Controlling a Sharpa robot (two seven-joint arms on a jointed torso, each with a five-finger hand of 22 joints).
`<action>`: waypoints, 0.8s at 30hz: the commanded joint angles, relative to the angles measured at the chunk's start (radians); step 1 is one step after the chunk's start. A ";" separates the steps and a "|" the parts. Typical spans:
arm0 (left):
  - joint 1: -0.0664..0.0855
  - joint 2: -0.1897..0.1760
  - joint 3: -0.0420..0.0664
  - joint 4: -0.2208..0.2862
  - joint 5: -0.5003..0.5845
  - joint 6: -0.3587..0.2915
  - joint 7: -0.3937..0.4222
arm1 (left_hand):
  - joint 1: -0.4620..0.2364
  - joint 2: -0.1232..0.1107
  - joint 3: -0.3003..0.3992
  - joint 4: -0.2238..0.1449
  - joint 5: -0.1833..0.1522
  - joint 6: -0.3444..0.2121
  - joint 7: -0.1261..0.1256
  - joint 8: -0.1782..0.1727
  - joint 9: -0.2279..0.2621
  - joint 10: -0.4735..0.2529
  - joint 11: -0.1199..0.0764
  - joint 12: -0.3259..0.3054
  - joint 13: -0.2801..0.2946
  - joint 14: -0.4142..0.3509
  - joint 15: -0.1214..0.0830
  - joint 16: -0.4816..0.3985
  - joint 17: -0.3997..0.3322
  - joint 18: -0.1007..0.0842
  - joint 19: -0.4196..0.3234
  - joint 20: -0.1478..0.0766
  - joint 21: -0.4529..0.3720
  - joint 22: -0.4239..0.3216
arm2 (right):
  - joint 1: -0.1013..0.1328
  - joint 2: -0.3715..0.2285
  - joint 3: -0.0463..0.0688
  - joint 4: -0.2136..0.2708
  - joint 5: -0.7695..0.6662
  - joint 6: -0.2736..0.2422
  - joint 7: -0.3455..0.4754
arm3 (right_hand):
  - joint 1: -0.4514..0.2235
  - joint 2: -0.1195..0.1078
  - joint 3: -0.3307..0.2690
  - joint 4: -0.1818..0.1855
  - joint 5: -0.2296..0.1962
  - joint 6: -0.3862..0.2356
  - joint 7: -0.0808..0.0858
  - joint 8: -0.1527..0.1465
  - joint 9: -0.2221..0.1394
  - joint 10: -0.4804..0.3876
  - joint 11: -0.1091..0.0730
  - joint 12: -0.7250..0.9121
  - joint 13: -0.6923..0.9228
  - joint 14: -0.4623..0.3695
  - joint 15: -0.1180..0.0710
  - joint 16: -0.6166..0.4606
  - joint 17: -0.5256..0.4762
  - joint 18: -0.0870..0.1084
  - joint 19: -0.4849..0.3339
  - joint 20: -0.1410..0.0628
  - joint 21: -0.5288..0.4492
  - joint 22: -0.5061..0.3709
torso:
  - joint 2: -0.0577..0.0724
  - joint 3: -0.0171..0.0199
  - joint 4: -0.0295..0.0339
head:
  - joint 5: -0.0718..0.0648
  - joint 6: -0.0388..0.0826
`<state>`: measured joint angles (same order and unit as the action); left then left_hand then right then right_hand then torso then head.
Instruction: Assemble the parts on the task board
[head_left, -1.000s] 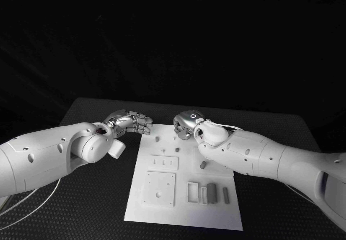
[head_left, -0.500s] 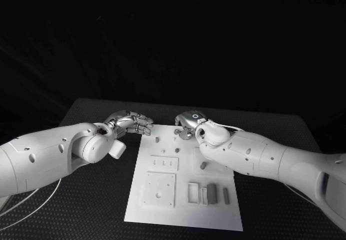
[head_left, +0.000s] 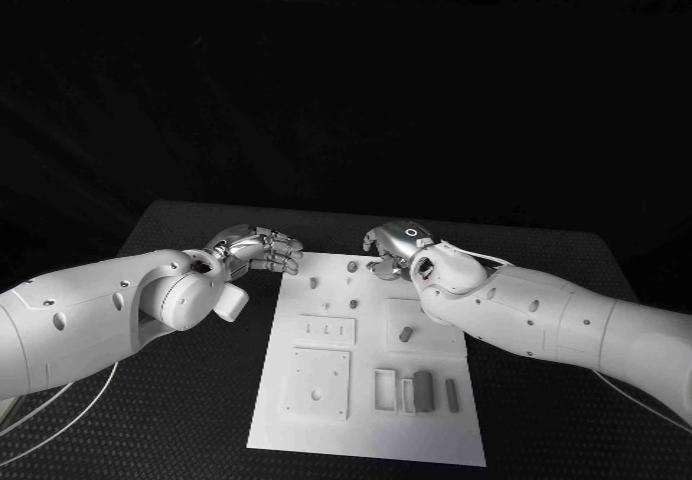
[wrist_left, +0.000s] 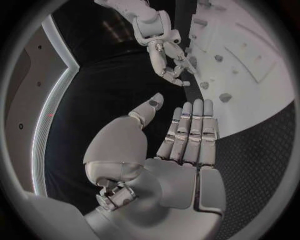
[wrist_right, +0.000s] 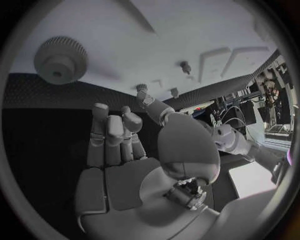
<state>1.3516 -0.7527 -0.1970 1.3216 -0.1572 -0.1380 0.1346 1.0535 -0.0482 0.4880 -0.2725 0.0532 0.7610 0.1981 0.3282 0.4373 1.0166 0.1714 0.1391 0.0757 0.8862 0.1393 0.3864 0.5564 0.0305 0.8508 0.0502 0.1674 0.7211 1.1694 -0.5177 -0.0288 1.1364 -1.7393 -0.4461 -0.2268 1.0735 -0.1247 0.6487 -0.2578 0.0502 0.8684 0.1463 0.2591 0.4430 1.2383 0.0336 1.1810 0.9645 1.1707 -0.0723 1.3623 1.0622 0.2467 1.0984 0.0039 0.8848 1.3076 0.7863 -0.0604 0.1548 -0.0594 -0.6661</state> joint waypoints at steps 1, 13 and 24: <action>0.001 -0.005 0.001 0.007 -0.003 0.014 0.011 | -0.010 -0.004 0.001 0.001 -0.002 -0.006 0.016 -0.005 -0.001 0.000 0.007 -0.006 -0.001 0.000 0.005 -0.006 0.001 0.013 0.002 -0.006 -0.003 -0.001 | 0.005 -0.044 0.017 0.057 0.054 -0.001 -0.004 | 0.000 -0.015 0.000 0.010 0.003 0.006 -0.001 0.003 0.000 0.005 -0.002 -0.001 -0.002 0.007 -0.002 -0.001 -0.002 0.015 0.006 -0.001 0.000 0.006 | 0.001 -0.0004 -0.0048 | -0.004 0.009; 0.001 -0.026 0.001 0.019 -0.003 0.022 0.029 | -0.010 -0.004 0.001 0.001 -0.002 -0.004 0.016 -0.004 -0.001 0.002 0.006 -0.006 -0.001 -0.001 0.005 -0.008 0.002 0.013 0.001 -0.006 -0.005 -0.001 | 0.043 -0.163 0.024 0.060 0.180 0.155 0.143 | -0.010 -0.097 0.000 0.048 0.002 -0.004 0.003 -0.001 -0.001 -0.009 0.002 0.001 -0.006 -0.008 0.002 -0.002 -0.006 0.015 -0.007 0.004 -0.011 0.006 | 0.005 0.0021 -0.0187 | -0.005 0.024; 0.000 -0.058 0.005 0.027 -0.011 0.102 0.169 | -0.003 0.006 0.005 -0.005 0.000 0.006 0.009 0.001 0.000 0.012 0.002 -0.004 0.001 -0.003 0.006 -0.014 0.005 0.013 -0.001 -0.005 -0.009 -0.001 | 0.043 -0.169 0.024 0.005 0.186 0.210 0.173 | -0.011 -0.099 -0.012 0.052 0.002 -0.013 0.006 -0.004 -0.002 -0.020 0.005 0.003 -0.006 -0.022 0.005 0.000 -0.005 0.015 -0.018 0.009 -0.014 0.009 | 0.005 -0.0005 -0.0177 | -0.014 0.021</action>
<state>1.3514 -0.8097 -0.1946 1.3423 -0.1602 -0.0953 0.2121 1.0494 -0.0523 0.4899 -0.2745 0.0532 0.7610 0.1981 0.3282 0.4374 1.0202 0.1751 0.1391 0.0758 0.8862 0.1393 0.3775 0.5601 0.0302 0.8507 0.0502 0.1635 0.7212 1.2121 -0.6882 -0.0054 1.1462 -1.5663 -0.2873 -0.0906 1.0625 -0.2174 0.6414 -0.2090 0.0502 0.8591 0.1489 0.2591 0.4422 1.2254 0.0392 1.1811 0.9599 1.1558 -0.0682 1.3624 1.0572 0.2488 1.0878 0.0145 0.8770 1.3075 0.7918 -0.0585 0.1366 -0.0710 -0.6444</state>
